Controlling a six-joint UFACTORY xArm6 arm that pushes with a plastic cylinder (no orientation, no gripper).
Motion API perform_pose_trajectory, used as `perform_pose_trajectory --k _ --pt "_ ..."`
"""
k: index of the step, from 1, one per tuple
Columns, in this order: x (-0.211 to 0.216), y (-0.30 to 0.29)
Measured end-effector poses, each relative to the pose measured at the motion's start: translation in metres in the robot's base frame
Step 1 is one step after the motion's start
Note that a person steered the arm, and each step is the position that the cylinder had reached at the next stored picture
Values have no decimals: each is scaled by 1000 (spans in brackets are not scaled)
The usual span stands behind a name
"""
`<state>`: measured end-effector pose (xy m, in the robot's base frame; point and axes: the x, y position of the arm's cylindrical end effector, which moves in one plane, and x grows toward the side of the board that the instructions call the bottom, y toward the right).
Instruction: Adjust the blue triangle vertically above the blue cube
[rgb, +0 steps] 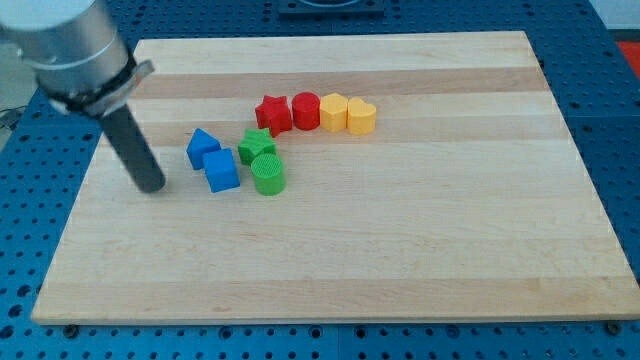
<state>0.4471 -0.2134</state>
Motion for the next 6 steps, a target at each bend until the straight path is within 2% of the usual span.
perform_pose_trajectory --k 3,4,6 --pt "-58 9" --pt "-56 12" --pt "-24 52"
